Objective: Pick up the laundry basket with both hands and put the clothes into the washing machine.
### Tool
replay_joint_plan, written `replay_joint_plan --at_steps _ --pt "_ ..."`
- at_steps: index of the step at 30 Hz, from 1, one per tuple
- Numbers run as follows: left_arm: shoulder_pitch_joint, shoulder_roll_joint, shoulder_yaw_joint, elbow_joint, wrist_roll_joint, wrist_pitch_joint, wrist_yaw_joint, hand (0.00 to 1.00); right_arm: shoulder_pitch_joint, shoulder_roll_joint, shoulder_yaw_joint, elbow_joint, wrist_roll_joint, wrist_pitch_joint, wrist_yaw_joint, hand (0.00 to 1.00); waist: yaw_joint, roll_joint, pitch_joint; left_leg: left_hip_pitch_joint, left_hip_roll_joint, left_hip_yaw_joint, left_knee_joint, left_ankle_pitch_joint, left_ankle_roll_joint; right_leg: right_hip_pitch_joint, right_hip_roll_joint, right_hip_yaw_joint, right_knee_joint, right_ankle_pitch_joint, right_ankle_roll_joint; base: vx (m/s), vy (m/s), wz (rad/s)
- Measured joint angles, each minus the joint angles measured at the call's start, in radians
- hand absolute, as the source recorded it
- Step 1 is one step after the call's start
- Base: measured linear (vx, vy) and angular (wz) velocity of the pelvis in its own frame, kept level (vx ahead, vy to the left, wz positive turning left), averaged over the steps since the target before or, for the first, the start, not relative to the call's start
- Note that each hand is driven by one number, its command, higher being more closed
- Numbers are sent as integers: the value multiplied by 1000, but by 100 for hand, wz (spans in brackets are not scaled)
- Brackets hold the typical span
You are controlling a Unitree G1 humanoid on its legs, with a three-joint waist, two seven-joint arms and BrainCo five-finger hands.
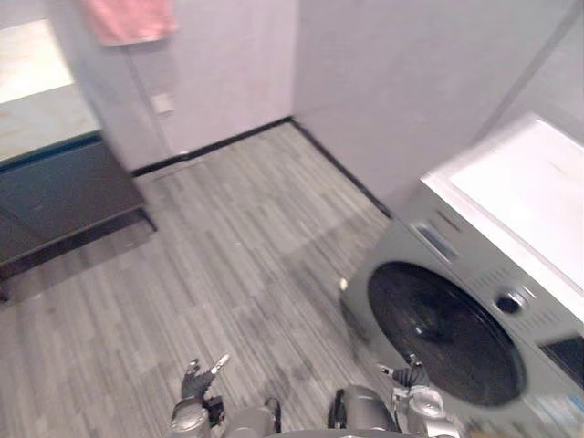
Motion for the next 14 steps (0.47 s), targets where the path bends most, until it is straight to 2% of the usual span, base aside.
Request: replay_joint_plan --at_steps 1,2,3,4,5,6,7,8,9,10,11,12,13,14 --pt "2 -8 0 0 1 -1 0 0 0 -1 5 0 0 0 0 0 4 -3 -6 6 -13 -45 36 -35 -9 4 -8 13 -17 31 -2 464 -306 187" --pt "2 -4 1 3 1 -3 1 0 -5 2 15 0 0 -1 2 0 4 -12 -12 -11 -12 -61 120 -79 -48 22 -34 -34 -9 106 -28 464 -306 198" --pt "-1 -11 5 2 0 -2 1 0 -11 -5 19 1 -1 -1 2 0 5 17 -10 -41 17 -39 189 -83 -68 37 -37 -96 1 87 -43 443 -284 185" --pt "-1 -30 21 1 0 -2 1 0 -26 -14 18 -1 -1 -1 2 0 13 50 -11 -80 59 15 249 -77 -89 55 -32 -154 -14 81 -56 287 -195 132" --pt "2 -56 45 1 0 0 2 0 -43 -16 17 -2 -1 -4 2 0 32 71 -8 -111 129 123 296 -60 -126 87 -18 -206 -33 77 -78 473 -341 125" --pt "10 -67 61 1 0 5 3 0 -50 -12 22 -3 -1 -6 2 0 33 80 -9 -107 194 237 309 -30 -172 140 -15 -257 -56 70 -102 369 -292 104" --pt "12 -67 60 1 0 9 2 0 -48 -9 21 -3 0 -6 2 0 31 77 -8 -97 224 294 307 -15 -186 173 -14 -280 -73 67 -109 302 -273 107" --pt "10 -67 40 -1 0 10 -2 0 -45 2 17 -3 7 -5 1 0 29 68 -3 -76 273 398 286 -17 -183 232 -15 -310 -108 63 -116 157 -194 101" --pt "7 -70 21 -5 0 10 -7 0 -46 6 2 -3 9 -6 0 0 28 66 -9 -53 301 475 238 -18 -184 265 -22 -345 -133 63 -116 114 -175 92" --pt "5 -71 18 -6 0 10 -14 0 -46 4 -5 -4 9 -5 -1 0 28 57 -12 -56 309 509 204 -17 -182 272 -25 -357 -147 63 -116 76 -122 78" --pt "-11 -74 17 -6 2 10 -22 0 -48 -2 -9 -9 9 -5 -1 0 26 62 -15 -58 316 552 120 -13 -183 283 -31 -380 -174 63 -116 35 -54 54" --pt "-24 -74 17 -6 3 10 -22 0 -48 -6 -11 -10 9 -5 -1 0 25 69 -19 -58 314 562 74 6 -171 283 -33 -391 -182 64 -115 8 -6 57" --pt "-37 -70 19 -3 10 10 -22 0 -44 -12 -16 -2 17 -4 -1 0 25 79 -25 -51 308 568 9 62 -136 277 -34 -399 -186 66 -110 -35 52 26" --pt "-42 -55 20 -5 20 9 -22 0 -40 -2 -22 2 26 4 0 0 32 64 -28 -35 294 576 -28 80 -130 288 -36 -390 -210 82 -96 -35 52 15"
